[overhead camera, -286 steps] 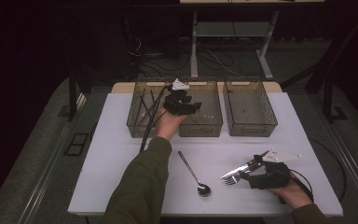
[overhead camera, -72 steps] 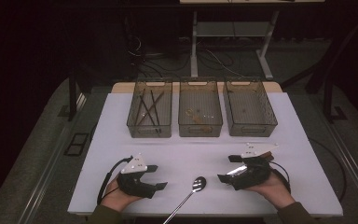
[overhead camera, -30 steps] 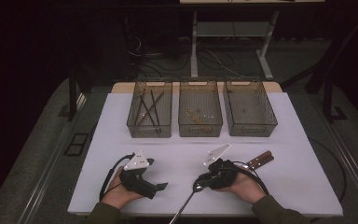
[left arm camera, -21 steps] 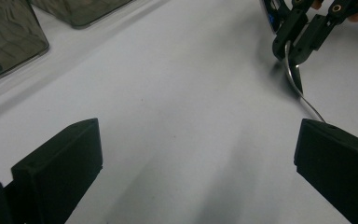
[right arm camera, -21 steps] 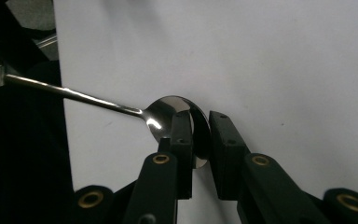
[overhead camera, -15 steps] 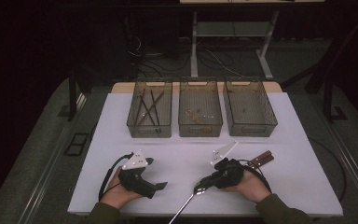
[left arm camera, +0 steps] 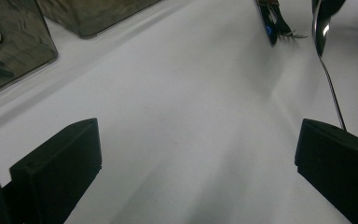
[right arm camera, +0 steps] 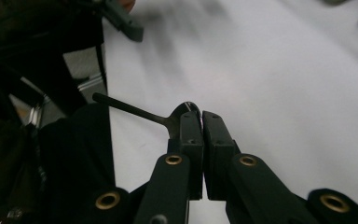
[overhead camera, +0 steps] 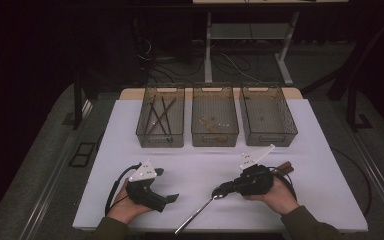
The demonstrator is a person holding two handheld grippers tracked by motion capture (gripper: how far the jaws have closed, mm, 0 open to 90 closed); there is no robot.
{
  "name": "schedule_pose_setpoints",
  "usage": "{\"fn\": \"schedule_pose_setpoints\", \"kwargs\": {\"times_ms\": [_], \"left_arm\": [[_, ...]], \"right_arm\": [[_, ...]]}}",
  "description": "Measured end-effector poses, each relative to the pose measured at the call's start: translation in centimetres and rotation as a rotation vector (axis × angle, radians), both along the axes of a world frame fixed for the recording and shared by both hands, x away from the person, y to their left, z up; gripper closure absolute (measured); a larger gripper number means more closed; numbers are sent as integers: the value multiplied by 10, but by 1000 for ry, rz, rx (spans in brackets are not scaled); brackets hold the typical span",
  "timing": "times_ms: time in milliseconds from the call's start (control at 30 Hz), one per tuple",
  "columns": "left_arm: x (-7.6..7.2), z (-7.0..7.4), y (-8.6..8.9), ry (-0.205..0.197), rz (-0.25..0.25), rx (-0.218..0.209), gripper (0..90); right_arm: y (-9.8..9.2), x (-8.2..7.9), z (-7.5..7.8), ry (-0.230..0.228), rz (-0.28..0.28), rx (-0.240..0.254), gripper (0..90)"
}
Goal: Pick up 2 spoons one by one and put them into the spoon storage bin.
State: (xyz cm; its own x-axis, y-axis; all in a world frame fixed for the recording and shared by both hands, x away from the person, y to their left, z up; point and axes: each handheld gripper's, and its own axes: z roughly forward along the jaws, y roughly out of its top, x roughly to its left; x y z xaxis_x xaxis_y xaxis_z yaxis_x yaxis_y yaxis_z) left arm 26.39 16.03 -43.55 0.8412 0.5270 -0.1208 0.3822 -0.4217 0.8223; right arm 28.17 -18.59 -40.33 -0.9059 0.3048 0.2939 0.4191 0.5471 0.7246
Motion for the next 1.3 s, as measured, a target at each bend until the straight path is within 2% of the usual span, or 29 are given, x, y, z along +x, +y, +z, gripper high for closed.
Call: {"fn": "schedule_pose_setpoints", "kwargs": {"times_ms": [100, 400, 500, 800, 967, 1167, 1300], "left_arm": [[0, 0, 0, 0, 2, -1, 0], [0, 0, 0, 6, 6, -10, 0], [-1, 0, -1, 12, 10, -13, 0], [-1, -1, -1, 7, 6, -1, 0], [-1, -1, -1, 9, 6, -2, 0], [-2, -1, -2, 10, 5, -7, 0], [-2, -1, -3, 10, 7, -13, 0]], "right_arm": [[-11, 2, 7, -25, -53, 18, 882], [-51, 11, 26, -121, -260, 27, 882], [-64, 14, 31, -140, -323, 36, 882], [-89, 27, 52, -207, -473, 47, 882], [-96, 40, 62, -229, -542, 69, 881], [-93, 61, 72, -245, -612, 77, 882], [-83, 79, 75, -252, -628, 38, 882]]}}
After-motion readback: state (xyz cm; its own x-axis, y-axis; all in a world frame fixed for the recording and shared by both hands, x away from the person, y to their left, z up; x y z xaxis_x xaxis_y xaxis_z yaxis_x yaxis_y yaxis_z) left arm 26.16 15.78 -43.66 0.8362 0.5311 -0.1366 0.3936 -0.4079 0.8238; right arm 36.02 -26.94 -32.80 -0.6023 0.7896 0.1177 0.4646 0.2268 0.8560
